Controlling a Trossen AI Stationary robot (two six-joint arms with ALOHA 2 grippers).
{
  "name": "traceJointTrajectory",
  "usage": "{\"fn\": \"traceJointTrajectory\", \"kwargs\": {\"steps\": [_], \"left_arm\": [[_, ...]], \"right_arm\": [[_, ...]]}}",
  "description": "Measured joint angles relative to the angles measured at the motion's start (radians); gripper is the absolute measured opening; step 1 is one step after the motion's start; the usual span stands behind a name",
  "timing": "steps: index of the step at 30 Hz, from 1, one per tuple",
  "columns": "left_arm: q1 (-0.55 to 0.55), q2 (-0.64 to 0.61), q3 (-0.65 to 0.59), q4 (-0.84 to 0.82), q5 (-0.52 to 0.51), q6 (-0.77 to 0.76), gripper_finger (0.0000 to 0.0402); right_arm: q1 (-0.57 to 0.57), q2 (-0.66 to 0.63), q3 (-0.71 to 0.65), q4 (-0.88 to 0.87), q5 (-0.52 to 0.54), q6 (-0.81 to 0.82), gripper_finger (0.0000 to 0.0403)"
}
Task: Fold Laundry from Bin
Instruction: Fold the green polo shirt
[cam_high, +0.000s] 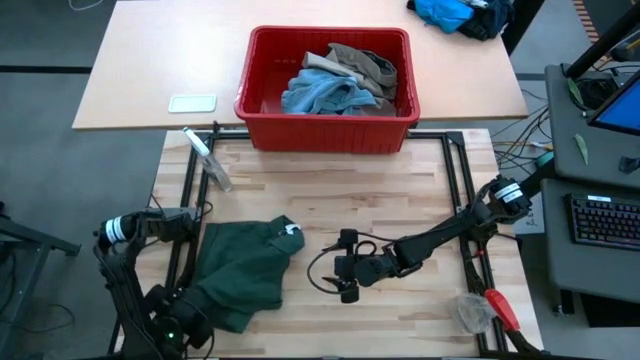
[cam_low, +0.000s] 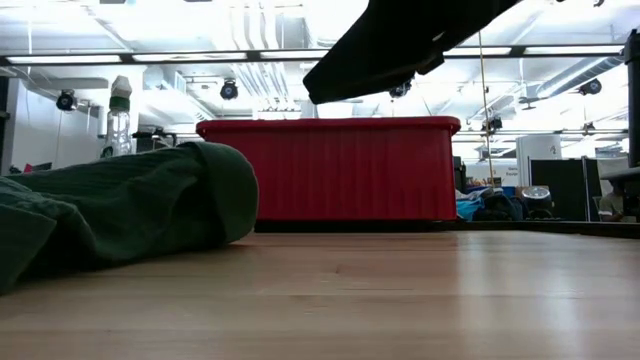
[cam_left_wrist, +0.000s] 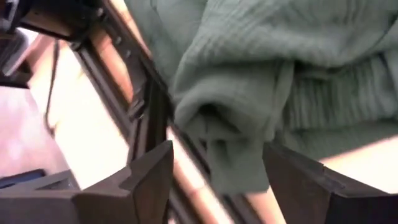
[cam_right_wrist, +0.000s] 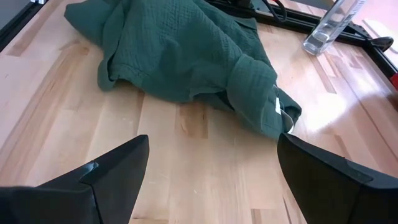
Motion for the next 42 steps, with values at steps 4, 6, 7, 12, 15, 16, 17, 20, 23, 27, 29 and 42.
{"fn": "traceJointTrajectory", "kwargs": {"steps": [4, 6, 7, 12, 15, 16, 17, 20, 23, 27, 29, 42], "left_arm": [[0.000, -0.001, 0.034, -0.008, 0.043, 0.063, 0.0237], [0.001, -0.002, 0.047, -0.008, 0.059, 0.069, 0.0233], [0.001, -0.002, 0.052, -0.010, 0.055, 0.069, 0.0232], [0.001, -0.002, 0.057, 0.067, -0.124, 0.096, 0.0213], [0.018, -0.002, 0.039, 0.172, -0.342, 0.160, 0.0179], [0.031, 0.001, 0.025, 0.204, -0.378, 0.183, 0.0164], [0.044, 0.004, 0.008, 0.233, -0.392, 0.209, 0.0146], [0.086, 0.029, -0.053, 0.320, -0.397, 0.283, 0.0086], [0.126, 0.062, -0.114, 0.402, -0.393, 0.333, 0.0025], [0.141, 0.098, -0.168, 0.523, -0.301, 0.377, 0.0011], [0.140, 0.109, -0.173, 0.549, -0.295, 0.384, 0.0010], [0.299, 0.123, -0.230, 0.725, -0.556, 0.618, 0.0000]], "right_arm": [[0.000, 0.000, 0.000, 0.000, 0.000, -0.010, 0.0343], [0.000, 0.000, 0.000, 0.000, 0.000, -0.011, 0.0343], [0.000, 0.000, 0.000, 0.000, 0.000, -0.011, 0.0343], [0.000, 0.000, 0.000, 0.000, 0.000, -0.011, 0.0343], [0.000, 0.000, 0.000, 0.000, 0.000, -0.011, 0.0343], [0.000, 0.000, 0.000, 0.000, 0.000, -0.011, 0.0343], [0.000, 0.000, 0.000, 0.000, 0.000, -0.011, 0.0343], [0.000, 0.000, 0.000, 0.000, 0.000, -0.014, 0.0343], [0.000, 0.000, 0.000, 0.000, 0.000, -0.014, 0.0343], [0.000, 0.000, 0.000, 0.000, -0.002, -0.015, 0.0343], [0.000, 0.000, 0.000, 0.000, -0.003, -0.022, 0.0343], [-0.005, -0.053, 0.002, -0.110, -0.003, -0.091, 0.0343]]}}
